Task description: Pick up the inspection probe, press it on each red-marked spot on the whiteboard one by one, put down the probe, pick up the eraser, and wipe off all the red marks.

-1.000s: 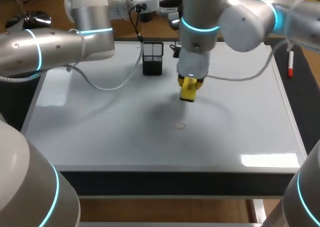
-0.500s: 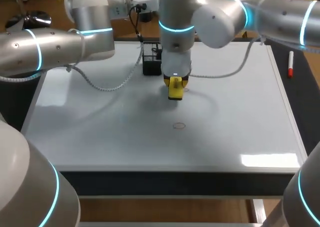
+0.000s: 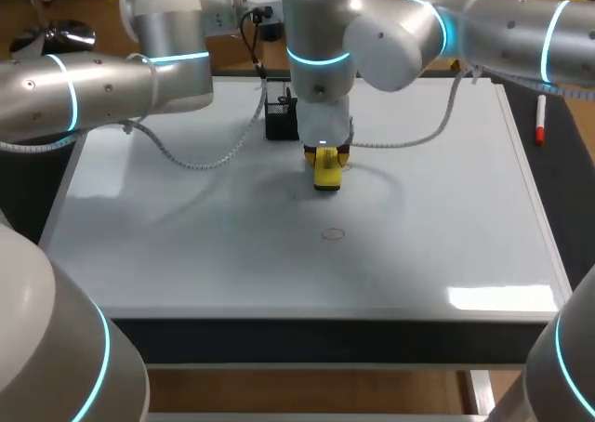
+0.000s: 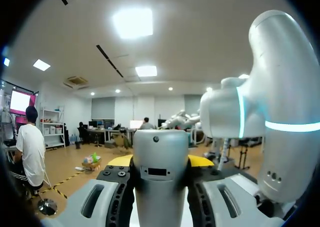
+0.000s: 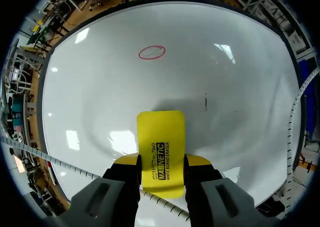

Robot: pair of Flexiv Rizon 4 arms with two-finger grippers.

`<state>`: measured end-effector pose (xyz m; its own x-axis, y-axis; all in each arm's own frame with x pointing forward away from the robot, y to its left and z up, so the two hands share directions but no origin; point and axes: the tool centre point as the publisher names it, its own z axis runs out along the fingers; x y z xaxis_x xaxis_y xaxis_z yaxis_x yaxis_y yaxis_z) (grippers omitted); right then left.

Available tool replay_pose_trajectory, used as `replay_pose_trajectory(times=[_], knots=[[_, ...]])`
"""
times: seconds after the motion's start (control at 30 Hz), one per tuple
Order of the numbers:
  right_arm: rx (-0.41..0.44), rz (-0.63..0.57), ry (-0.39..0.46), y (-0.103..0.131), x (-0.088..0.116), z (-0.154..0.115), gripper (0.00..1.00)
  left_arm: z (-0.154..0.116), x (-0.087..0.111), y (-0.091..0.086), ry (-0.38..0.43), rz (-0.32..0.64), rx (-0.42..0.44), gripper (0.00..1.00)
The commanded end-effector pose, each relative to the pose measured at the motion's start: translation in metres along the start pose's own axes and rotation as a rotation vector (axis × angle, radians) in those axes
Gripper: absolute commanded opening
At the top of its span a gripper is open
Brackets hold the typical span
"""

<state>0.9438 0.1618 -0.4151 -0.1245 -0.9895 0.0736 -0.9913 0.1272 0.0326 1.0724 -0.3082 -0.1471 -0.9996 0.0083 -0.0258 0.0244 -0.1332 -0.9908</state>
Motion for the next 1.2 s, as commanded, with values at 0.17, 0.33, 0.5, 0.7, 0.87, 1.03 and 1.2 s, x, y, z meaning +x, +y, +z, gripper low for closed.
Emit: replay_pose_trajectory(times=[0.17, 0.33, 0.5, 0.7, 0.87, 1.03, 1.2], knots=[[-0.013, 0.013, -0.016, -0.003, 0.012, 0.005, 0.0, 0.0, -0.001, -0.001, 0.002, -0.001, -0.001, 0.0], [-0.022, 0.03, -0.014, -0.005, 0.021, 0.008, 0.0, 0.0, -0.001, -0.001, 0.002, -0.001, -0.001, 0.0], [-0.032, 0.05, -0.015, -0.004, 0.031, 0.012, 0.0, 0.0, -0.001, -0.001, 0.002, -0.001, -0.001, 0.0], [-0.044, 0.079, -0.017, -0.003, 0.044, 0.014, 0.0, 0.0, -0.001, -0.001, 0.002, -0.001, -0.001, 0.0], [-0.05, 0.097, -0.015, -0.004, 0.054, 0.015, 0.0, 0.0, -0.001, -0.001, 0.002, -0.001, -0.001, 0.0], [-0.055, 0.125, -0.008, -0.003, 0.068, 0.015, 0.0, 0.0, -0.001, -0.001, 0.002, -0.001, -0.001, 0.0], [-0.053, 0.15, -0.002, -0.003, 0.08, 0.014, 0.0, 0.0, -0.001, -0.001, 0.002, -0.001, -0.001, 0.0]])
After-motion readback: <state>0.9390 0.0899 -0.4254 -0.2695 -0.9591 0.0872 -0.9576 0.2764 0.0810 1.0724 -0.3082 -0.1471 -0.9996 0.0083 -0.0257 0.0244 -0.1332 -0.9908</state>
